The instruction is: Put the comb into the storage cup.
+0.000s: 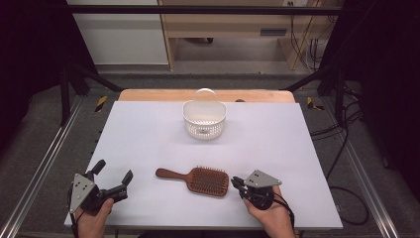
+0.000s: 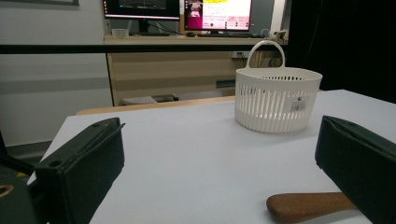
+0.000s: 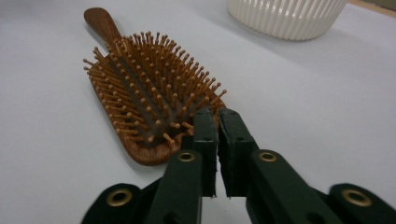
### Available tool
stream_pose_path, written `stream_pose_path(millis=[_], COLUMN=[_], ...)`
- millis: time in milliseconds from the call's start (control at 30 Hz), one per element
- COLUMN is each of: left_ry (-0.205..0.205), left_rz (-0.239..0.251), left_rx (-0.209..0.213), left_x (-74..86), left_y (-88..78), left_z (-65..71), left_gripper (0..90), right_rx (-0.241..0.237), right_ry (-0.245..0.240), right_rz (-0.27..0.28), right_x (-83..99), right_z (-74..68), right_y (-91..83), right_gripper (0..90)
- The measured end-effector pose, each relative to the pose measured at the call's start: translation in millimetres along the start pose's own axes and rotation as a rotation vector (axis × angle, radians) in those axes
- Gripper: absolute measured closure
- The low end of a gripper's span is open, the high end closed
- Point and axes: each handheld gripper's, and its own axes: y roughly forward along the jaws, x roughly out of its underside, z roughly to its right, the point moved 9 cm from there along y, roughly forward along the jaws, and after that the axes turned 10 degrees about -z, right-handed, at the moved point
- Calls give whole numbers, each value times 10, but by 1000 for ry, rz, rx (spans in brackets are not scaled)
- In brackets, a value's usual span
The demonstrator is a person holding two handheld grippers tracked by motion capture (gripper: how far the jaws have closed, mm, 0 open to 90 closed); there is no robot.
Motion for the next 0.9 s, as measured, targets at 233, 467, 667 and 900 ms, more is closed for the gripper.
stream_pose_path(millis=[233, 467, 667, 900], left_ry=[-2, -1, -5, 7], left_rz=[-5, -6, -5, -15], left_rx=[-1, -4, -2, 3], left_x=[9, 8, 9, 18], left_y=[3, 0, 1, 17], left_z=[-2, -5, -1, 33], left_gripper=[11, 11, 14, 14], right_rx=[-33, -49, -49, -44], right_ry=[-6, -28, -22, -22], right_rz=[-45, -93, -101, -126], right_x=[34, 48, -13, -97], right_z=[-56, -118, -88, -15], right_y=[59, 186, 267, 351], right_gripper=[900, 900, 900, 900])
